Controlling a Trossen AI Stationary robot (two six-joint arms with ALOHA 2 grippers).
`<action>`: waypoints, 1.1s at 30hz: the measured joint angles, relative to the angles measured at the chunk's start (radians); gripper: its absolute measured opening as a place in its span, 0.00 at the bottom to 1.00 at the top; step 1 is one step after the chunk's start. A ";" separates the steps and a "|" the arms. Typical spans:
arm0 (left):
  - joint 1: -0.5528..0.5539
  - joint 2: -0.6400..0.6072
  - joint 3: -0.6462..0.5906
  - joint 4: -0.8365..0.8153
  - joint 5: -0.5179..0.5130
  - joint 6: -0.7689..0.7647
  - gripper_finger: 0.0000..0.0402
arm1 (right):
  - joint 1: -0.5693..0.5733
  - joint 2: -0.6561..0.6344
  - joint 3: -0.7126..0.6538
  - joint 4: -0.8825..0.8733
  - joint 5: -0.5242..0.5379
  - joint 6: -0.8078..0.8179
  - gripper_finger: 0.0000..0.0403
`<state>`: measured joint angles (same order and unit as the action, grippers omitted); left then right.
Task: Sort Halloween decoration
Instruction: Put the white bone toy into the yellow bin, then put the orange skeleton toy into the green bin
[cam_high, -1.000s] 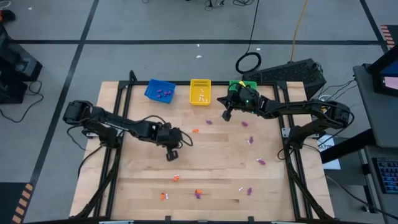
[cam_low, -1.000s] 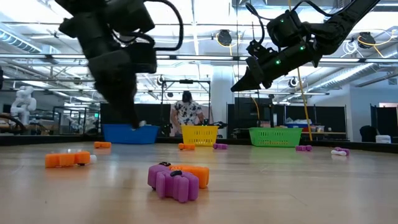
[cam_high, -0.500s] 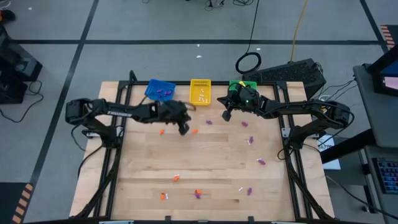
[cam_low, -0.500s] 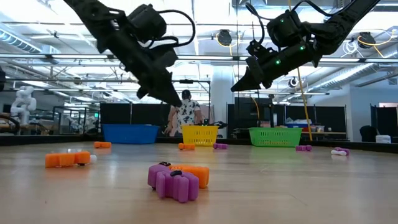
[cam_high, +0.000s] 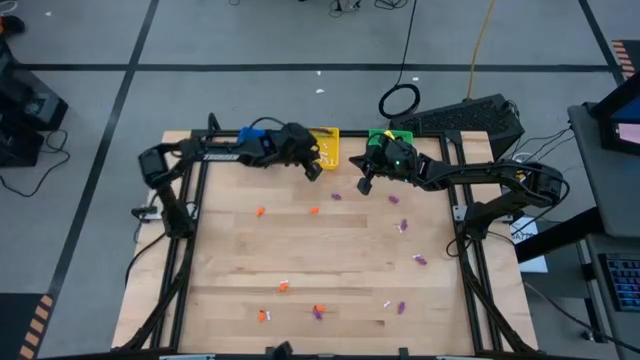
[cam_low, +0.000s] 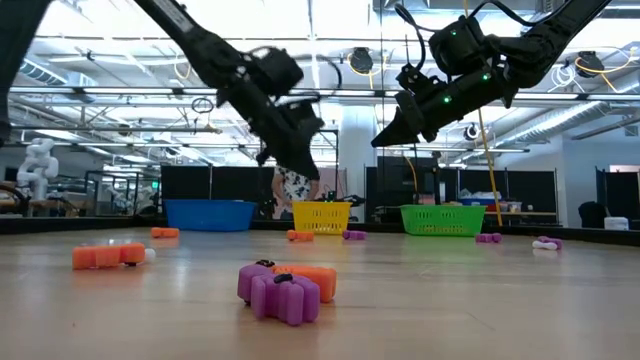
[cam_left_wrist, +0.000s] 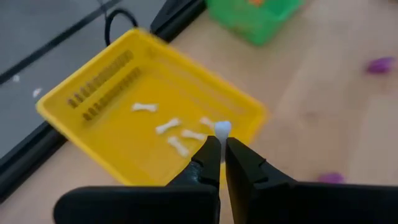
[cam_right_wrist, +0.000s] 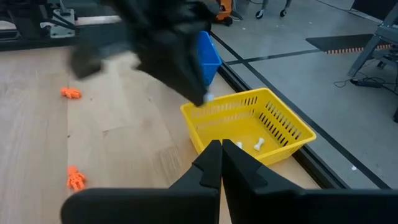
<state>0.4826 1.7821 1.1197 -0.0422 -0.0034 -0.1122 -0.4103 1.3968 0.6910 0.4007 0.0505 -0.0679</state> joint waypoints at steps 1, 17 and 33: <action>0.013 0.023 0.018 -0.010 0.012 -0.001 0.02 | 0.000 0.000 0.000 0.000 0.000 0.000 0.00; 0.074 0.151 0.086 -0.053 0.077 -0.011 0.09 | 0.000 0.000 0.000 -0.001 0.000 -0.004 0.00; 0.050 0.049 0.057 -0.045 0.009 0.093 0.02 | 0.000 0.000 0.000 -0.003 0.000 -0.008 0.00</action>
<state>0.5322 1.8310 1.1767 -0.0874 0.0054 -0.0193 -0.4103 1.3968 0.6910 0.3981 0.0505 -0.0764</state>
